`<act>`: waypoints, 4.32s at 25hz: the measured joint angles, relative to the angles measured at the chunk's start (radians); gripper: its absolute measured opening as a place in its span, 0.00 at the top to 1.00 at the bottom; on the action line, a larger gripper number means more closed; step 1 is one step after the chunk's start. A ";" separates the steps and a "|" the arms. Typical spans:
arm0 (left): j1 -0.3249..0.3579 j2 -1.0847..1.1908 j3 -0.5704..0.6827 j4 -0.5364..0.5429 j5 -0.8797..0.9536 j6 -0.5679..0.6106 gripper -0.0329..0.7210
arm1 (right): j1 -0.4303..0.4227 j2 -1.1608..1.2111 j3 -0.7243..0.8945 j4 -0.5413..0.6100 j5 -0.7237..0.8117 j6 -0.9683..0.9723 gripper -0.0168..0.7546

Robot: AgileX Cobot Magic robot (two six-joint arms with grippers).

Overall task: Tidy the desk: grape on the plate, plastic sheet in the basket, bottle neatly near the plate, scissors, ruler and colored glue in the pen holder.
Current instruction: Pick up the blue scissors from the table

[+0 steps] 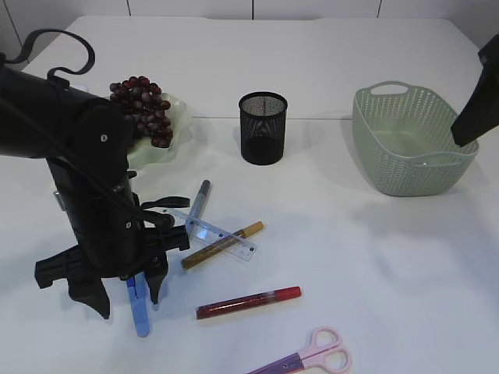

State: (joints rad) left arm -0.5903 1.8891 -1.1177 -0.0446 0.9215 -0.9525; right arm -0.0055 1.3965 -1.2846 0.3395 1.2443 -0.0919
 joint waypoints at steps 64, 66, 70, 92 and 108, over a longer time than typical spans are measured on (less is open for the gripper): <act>0.000 0.071 -0.006 0.002 -0.065 0.009 0.56 | 0.000 0.000 0.000 0.000 0.000 -0.004 0.30; 0.000 0.077 -0.006 0.000 -0.065 0.009 0.56 | 0.000 0.000 0.000 0.000 0.000 -0.004 0.30; 0.000 0.077 -0.006 0.000 -0.066 0.009 0.56 | 0.000 0.000 0.000 0.000 0.000 -0.004 0.30; 0.000 0.082 0.055 -0.002 -0.156 0.033 0.60 | 0.000 0.000 0.000 0.000 0.000 -0.004 0.30; 0.000 0.082 0.055 -0.002 -0.182 0.039 0.64 | 0.000 0.000 0.000 0.000 0.000 -0.005 0.30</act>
State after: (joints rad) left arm -0.5903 1.9711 -1.0626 -0.0468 0.7399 -0.9132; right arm -0.0055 1.3965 -1.2846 0.3395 1.2443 -0.0964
